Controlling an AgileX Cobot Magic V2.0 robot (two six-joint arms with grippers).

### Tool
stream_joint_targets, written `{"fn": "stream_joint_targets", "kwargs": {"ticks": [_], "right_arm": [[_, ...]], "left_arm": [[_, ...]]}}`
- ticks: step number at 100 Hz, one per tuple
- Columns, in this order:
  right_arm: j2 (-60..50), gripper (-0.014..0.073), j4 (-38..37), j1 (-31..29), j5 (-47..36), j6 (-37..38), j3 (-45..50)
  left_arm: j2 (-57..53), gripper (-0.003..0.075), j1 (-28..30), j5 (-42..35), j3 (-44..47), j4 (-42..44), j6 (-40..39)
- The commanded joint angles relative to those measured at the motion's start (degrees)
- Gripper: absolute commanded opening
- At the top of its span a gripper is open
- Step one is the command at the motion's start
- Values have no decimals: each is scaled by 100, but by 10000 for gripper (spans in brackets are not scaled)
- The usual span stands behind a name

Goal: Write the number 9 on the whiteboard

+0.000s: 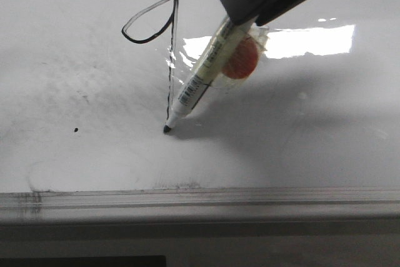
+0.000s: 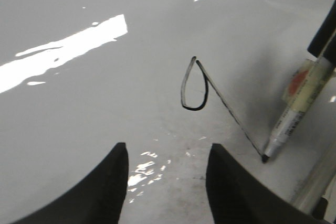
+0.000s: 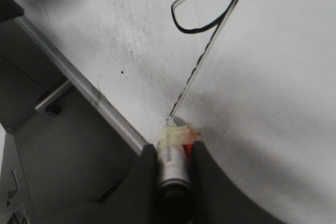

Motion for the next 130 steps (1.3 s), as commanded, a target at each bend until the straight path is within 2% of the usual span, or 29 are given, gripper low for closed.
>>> {"fn": "stream_joint_targets", "kwargs": {"ticks": [1,26,43,71,78,92,100,108,109,110,113,119,123,127,130], "right_arm": [[-100,-62,-104,158,-403,12,-354],[266,-62,60,640,-153,12,-894],[455,-62,179,914,-99,22,-947],[465,-62,518,939,-125,22,-947],[465,-62,518,939,-125,22,-947],[465,-62,507,939,-106,22,-947],[465,-50,465,939,-125,10,-947],[465,52,416,939,-125,-29,-947],[465,99,392,939,-125,-29,-947],[465,99,392,939,-125,-29,-947],[465,187,351,939,-125,-29,-947],[465,333,318,939,-157,-29,-947],[465,419,293,939,-171,-29,-947],[465,465,293,939,-209,-29,-947],[465,469,293,939,-209,-29,-947]], "left_arm": [[161,340,-300,-430,-171,75,-80],[934,340,-1269,-658,-171,269,-80],[1473,340,-1306,-1283,-171,269,-80],[1969,326,-1306,-1626,-171,269,-80],[2034,262,-1306,-1748,-171,269,-80],[2046,-11,-1306,-1788,-171,269,-80],[2046,-20,-1306,-1788,-171,269,-80],[2046,-20,-1306,-1788,-171,193,-80],[2046,-20,-1306,-1792,-171,147,-80],[2035,-20,-1306,-1792,-171,111,-80],[2012,-20,-1306,-1792,-171,-95,-80],[1983,-21,-1306,-1792,-171,-833,-80],[1972,-20,-1293,-1781,-171,-1764,-80],[1948,-20,-1272,-1781,-171,-2436,-80],[1937,-21,-1247,-1781,-171,-3017,-80]]}}
